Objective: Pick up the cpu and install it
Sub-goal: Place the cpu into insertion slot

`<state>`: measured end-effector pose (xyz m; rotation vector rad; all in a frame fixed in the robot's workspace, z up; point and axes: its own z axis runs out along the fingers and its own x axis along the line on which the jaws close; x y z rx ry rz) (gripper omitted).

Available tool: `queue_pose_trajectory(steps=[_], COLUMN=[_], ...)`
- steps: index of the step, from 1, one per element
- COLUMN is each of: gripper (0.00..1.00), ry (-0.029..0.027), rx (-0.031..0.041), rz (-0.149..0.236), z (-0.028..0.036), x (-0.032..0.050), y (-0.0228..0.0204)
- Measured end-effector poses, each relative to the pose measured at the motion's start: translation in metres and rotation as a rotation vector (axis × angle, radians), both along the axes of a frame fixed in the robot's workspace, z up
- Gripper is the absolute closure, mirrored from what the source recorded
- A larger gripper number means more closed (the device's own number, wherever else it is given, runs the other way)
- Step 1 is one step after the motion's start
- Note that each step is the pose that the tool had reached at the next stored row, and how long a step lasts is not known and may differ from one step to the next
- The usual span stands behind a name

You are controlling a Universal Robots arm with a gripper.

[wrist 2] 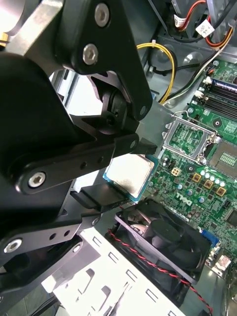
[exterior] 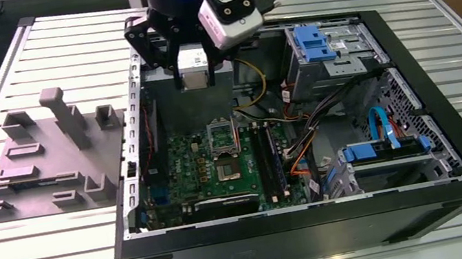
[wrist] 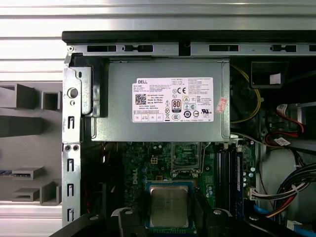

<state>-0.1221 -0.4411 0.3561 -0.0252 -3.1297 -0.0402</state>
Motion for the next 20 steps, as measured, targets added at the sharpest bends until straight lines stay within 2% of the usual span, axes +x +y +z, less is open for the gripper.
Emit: queue_pose_trajectory(steps=[20], gripper=[0.53], ry=[0.0001], rx=[-0.0001], rz=[0.0], z=[-0.009], x=[-0.0001], y=[-0.002])
